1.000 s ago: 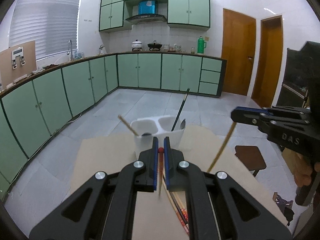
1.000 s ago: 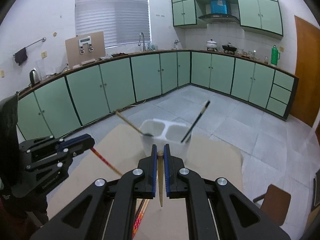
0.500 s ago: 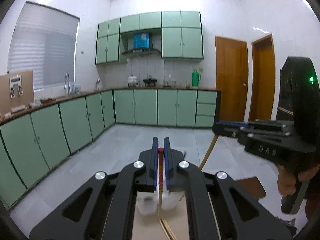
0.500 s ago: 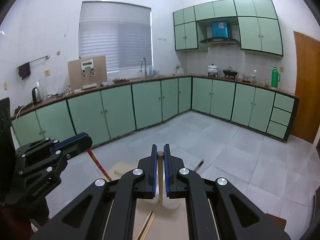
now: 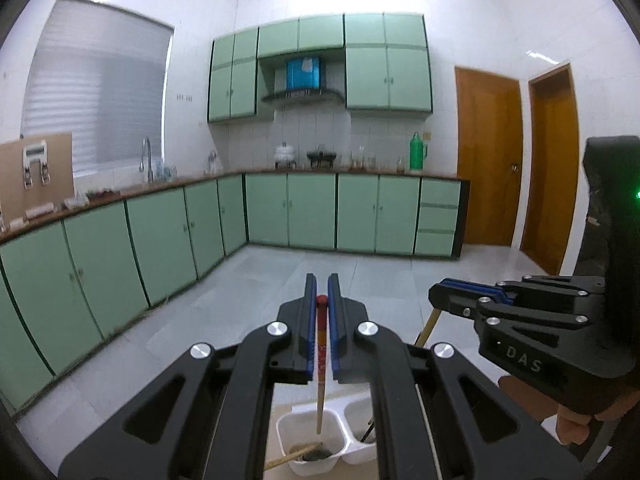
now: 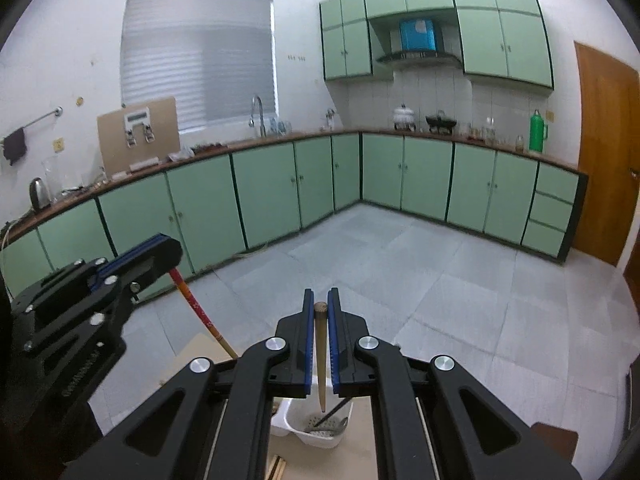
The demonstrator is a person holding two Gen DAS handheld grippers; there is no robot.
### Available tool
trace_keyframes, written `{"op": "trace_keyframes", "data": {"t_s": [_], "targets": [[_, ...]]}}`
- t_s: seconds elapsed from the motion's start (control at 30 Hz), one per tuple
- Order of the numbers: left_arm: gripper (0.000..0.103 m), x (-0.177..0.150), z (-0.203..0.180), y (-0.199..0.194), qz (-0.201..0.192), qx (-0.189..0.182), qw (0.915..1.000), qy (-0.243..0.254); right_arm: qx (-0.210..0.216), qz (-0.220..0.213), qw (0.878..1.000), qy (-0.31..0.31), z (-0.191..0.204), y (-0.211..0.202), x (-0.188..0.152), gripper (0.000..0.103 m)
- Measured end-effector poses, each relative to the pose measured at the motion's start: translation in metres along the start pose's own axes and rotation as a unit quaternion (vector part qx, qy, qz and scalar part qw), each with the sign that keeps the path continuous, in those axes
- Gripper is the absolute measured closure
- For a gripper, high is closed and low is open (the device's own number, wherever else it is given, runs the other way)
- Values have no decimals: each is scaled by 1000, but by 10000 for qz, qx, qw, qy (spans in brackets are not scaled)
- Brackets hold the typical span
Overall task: Organize utensils
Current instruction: 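Drop the red chopstick into the white holder while the right drops the wooden chopstick, then withdraw both open grippers from the holder back over the table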
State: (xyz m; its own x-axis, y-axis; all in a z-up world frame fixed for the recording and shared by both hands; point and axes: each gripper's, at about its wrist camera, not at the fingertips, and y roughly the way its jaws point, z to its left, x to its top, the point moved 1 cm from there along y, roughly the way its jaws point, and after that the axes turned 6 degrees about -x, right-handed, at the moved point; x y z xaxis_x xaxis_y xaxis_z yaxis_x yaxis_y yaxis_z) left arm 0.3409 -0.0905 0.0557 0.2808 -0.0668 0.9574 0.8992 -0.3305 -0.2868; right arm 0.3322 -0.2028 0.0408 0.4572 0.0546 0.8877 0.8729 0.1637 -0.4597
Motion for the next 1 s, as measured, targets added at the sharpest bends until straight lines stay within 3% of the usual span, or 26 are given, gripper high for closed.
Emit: {"op": "trace_keyframes", "data": {"t_s": [0.33,0.47,0.57,0.83,0.9,1.0], "targets": [[98,-49,30,40,687,-85,9974,-200,37,435,9990,-37,1,38,-39,96],[97,-56,38,40,763,-65,9968,-224,13,446,9990,38,-3,36,-44,95],[96,-56,41,36,765,-63,9967,-266,-23,407,9991,75,-6,30,-45,88],[63,-57,39,-11,618,71,9978,-235,-187,143,9994,250,-20,-9,-52,57],[48,-63,38,-28,603,124,9977,-273,-256,36,9993,266,-22,-27,-62,47],[41,-77,35,-54,606,119,9976,-304,-350,-68,9991,217,-21,-52,-81,33]]}}
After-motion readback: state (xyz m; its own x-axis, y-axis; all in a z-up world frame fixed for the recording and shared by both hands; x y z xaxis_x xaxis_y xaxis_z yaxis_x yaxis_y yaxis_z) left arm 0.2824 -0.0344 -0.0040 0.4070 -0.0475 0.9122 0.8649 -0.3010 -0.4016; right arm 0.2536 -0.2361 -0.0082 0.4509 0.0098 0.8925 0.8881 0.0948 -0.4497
